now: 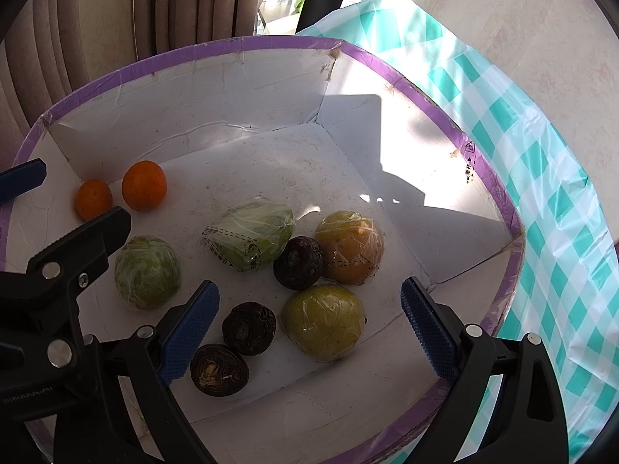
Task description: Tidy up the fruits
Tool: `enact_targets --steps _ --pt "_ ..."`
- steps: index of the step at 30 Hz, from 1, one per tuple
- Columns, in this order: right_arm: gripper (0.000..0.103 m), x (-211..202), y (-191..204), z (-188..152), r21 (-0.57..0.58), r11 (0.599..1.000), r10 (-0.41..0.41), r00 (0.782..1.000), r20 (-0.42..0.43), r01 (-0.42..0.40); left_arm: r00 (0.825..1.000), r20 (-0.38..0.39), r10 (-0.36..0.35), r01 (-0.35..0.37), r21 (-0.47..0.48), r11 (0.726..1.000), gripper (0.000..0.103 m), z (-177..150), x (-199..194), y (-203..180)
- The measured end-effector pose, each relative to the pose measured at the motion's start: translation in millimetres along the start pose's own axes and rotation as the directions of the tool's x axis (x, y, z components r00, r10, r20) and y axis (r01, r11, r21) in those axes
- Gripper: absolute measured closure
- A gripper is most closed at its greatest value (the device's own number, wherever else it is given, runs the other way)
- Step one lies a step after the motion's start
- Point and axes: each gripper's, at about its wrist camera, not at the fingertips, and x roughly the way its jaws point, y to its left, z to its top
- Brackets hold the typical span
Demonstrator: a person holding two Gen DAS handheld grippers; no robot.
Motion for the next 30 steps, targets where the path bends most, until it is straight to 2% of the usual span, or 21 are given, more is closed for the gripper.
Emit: enact_targets --steps 9,19,22,30 --pt "0.012 0.3 2.8 1.8 0.002 1.000 -0.006 1.000 0.001 0.006 1.000 0.000 0.004 -0.004 0.001 1.000 0.002 0.4 0.3 3.0" --pt "0.012 0.6 4.1 1.8 0.004 1.000 -0.005 1.000 0.005 0.005 0.999 -0.027 0.044 -0.044 0.022 0.999 0.002 -1.2 1.3 -3.9" --pt "0.012 0.6 5.8 2.6 0.003 1.000 0.000 1.000 0.010 0.000 0.999 -0.004 0.045 -0.045 0.003 0.999 0.002 -2.4 -0.8 -0.2" --pt "0.012 -1.7 4.7 5.0 0.011 0.999 0.035 0.999 0.039 -0.035 0.995 -0.046 0.092 -0.091 0.010 0.996 0.002 -3.7 -1.5 -7.3"
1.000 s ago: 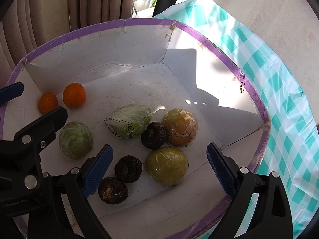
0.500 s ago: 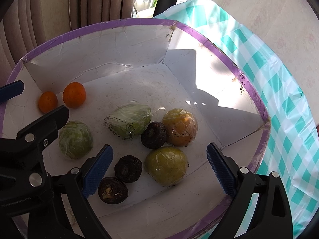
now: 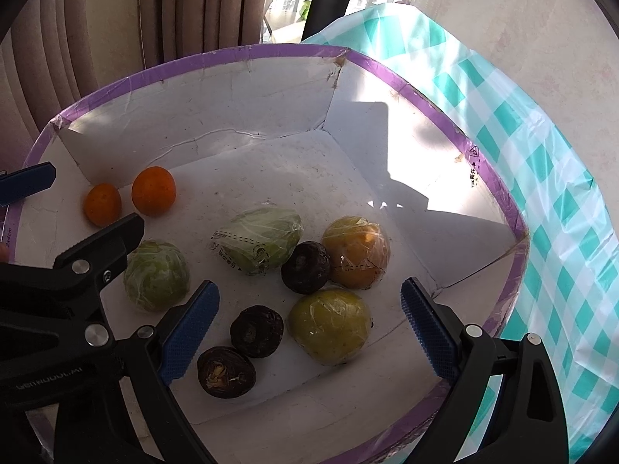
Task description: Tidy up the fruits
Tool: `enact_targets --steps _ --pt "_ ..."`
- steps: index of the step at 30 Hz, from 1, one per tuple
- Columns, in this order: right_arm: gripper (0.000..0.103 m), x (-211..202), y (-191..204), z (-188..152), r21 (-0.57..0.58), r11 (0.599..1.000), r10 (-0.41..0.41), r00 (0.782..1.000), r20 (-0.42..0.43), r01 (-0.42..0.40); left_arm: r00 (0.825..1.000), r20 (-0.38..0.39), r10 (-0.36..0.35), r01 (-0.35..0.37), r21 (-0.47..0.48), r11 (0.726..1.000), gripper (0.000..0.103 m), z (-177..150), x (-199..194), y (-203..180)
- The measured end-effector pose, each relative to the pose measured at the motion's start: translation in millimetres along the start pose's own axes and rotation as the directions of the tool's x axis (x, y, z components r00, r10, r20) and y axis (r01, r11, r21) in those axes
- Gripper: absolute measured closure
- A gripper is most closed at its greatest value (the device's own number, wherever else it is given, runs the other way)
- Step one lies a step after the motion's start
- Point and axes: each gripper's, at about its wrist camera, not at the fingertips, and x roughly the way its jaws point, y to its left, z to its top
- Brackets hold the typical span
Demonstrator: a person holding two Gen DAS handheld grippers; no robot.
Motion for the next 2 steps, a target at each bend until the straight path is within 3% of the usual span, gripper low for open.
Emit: enact_targets --steps 2 --pt "0.012 -0.7 0.5 -0.1 -0.002 1.000 0.005 1.000 0.008 -0.005 1.000 -0.009 0.021 -0.021 0.003 1.000 0.002 0.3 -1.6 -1.3"
